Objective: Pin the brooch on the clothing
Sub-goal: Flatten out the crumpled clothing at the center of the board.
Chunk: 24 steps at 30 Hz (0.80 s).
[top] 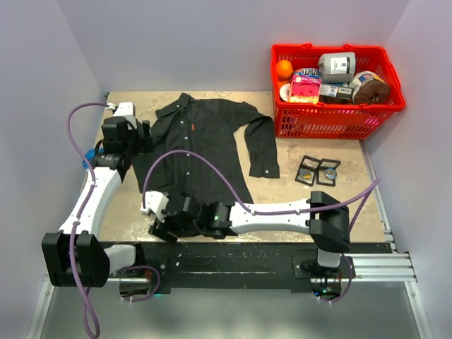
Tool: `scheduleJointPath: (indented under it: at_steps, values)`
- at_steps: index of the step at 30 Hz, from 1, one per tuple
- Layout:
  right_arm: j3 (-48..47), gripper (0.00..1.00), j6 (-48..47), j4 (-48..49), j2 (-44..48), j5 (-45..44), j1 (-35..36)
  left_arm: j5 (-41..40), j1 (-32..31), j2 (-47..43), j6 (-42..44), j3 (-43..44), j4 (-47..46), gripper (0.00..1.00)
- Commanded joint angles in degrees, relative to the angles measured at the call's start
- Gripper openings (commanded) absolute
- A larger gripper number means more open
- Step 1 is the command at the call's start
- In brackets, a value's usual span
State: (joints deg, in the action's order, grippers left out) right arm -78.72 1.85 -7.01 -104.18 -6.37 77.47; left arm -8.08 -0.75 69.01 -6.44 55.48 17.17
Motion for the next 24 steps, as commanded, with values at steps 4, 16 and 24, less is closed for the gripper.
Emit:
scheduleJointPath:
  at_steps: [4,16,24]
  values:
    - [-2.7,0.7,-1.5,9.6,-1.4,6.3,2.5,0.2,0.8,0.5,-0.5,0.2,-2.1,0.99]
    - [-10.8,0.59,-8.1,8.3,-13.1,3.8,1.7,-0.3,3.2,0.8,-0.9,0.2,-1.9,0.99]
    - [-9.1,0.59,-9.1,8.8,-15.8,-4.7,-0.9,0.1,3.4,0.5,-1.0,0.2,-2.1,0.99]
